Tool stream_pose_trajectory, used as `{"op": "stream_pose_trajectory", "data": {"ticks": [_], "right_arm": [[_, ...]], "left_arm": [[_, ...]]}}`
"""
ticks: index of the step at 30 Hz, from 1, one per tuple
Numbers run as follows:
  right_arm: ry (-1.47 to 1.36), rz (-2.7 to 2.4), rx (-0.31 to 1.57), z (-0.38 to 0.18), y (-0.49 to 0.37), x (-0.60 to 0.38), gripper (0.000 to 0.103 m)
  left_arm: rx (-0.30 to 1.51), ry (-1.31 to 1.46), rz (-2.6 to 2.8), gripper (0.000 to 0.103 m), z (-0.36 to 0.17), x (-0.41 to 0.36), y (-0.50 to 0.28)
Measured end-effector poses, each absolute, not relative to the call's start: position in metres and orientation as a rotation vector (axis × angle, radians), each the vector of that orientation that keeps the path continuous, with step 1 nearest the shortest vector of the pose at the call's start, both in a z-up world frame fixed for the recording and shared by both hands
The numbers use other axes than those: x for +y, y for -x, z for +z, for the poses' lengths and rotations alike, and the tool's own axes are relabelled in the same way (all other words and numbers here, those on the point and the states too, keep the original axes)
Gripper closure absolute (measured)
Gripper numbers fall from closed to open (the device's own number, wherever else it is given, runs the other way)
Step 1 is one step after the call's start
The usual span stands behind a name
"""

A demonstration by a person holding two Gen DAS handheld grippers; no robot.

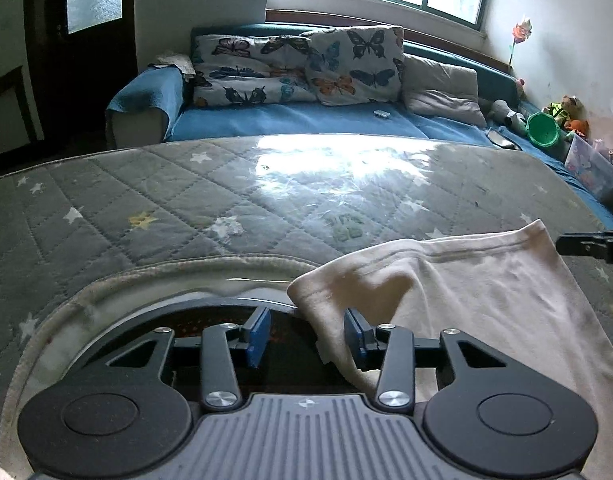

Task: Fold clothes
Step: 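Grasp the cream shirt edge with the left gripper and lift it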

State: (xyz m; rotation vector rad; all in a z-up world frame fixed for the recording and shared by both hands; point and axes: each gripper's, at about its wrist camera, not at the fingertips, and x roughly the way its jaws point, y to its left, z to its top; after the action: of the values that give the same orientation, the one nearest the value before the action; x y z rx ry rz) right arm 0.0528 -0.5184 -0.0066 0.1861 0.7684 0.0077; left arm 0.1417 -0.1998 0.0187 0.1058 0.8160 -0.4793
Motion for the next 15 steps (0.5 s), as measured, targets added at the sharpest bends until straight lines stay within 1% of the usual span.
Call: {"op": "stream_pose_trajectory", "data": {"ticks": [1,2,3,4,5,7,11,15], "right_arm": [[-0.19,0.01,0.769,-0.007,-0.055,-0.519,0.083],[-0.192,0.012,0.77,-0.008,-0.057,-0.518,0.083],[-0.189,0.013,0.772,-0.009,-0.059,-0.518,0.083],[-0.186,0.012,0.775,-0.01,-0.061,-0.518,0.083],[-0.187,0.013,0.776,-0.01,-0.062,-0.517,0.083],[-0.188,0.014,0.779,-0.012,-0.063,-0.517,0.083],[-0.178,0.014,0.78,-0.012,-0.063,-0.514,0.083],[-0.173,0.012,0.781,-0.011,-0.065,-0.515,0.083]], "left_arm": [[0.814,-0.107,-0.486,0.073,0.018,-0.2,-0.142],[0.812,-0.108,-0.491,0.077,0.017,-0.201,-0.143],[0.808,-0.111,-0.495,0.079,0.017,-0.202,-0.142],[0.803,-0.116,-0.5,0.083,0.017,-0.203,-0.142],[0.796,-0.123,-0.502,0.089,0.016,-0.204,-0.141],[0.784,-0.13,-0.515,0.096,0.017,-0.205,-0.14],[0.751,-0.148,-0.512,0.098,0.024,-0.206,-0.141],[0.648,-0.245,-0.495,0.099,0.042,-0.209,-0.141]]}}
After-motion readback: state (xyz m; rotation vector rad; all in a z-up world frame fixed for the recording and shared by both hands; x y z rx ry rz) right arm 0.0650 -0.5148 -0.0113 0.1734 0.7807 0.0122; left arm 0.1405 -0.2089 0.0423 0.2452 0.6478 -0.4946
